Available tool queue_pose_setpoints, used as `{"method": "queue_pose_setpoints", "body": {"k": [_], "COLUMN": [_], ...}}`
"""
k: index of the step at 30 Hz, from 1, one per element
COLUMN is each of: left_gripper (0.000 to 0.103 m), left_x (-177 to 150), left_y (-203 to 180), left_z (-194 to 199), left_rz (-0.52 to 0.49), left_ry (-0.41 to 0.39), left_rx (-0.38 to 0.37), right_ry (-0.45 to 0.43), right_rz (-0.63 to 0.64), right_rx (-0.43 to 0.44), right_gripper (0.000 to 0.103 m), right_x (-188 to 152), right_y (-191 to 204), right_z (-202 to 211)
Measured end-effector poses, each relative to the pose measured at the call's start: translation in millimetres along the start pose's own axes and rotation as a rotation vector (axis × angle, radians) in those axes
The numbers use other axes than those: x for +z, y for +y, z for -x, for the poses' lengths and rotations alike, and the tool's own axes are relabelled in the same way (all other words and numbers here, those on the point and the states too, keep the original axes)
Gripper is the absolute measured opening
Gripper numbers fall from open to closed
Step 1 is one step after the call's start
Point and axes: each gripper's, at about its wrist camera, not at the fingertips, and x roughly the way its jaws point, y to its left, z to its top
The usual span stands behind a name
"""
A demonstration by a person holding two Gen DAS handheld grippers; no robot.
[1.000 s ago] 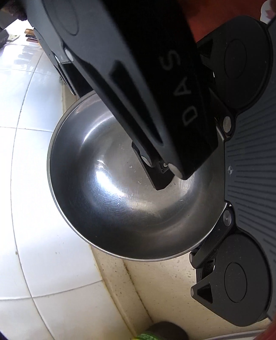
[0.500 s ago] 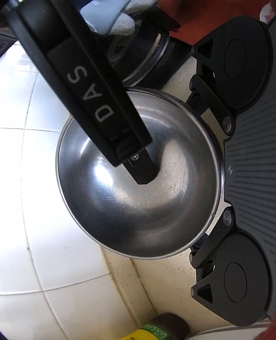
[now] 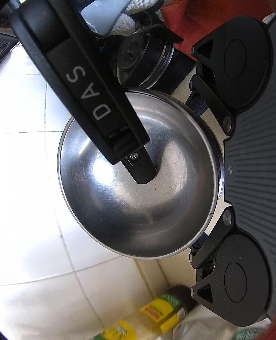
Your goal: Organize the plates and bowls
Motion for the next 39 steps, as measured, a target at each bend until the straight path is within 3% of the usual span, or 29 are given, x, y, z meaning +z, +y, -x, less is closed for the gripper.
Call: {"method": "queue_pose_setpoints", "body": {"k": [9,15,24,39], "left_gripper": [0.103,0.103,0.103,0.103], "left_x": [-16,-39,-65,-103], "left_y": [-31,-61,-88,-108], "left_z": [71,105,140,129], "left_rz": [-0.015,0.018,0.03,-0.01], "left_ry": [0.007,0.045,0.102,0.257], "left_rx": [0.132,0.197,0.198,0.166], "right_ry": [-0.047,-0.023,0.026,0.111], "right_rz": [0.028,0.059,0.054,-0.093], "right_rx": [0.125,0.216,0.255,0.267], "right_gripper": [0.058,0.058,0.058,0.058], "right_x": [-21,-49,-91,-148], "right_y": [33,46,53,44], "right_z": [50,69,88,71]}}
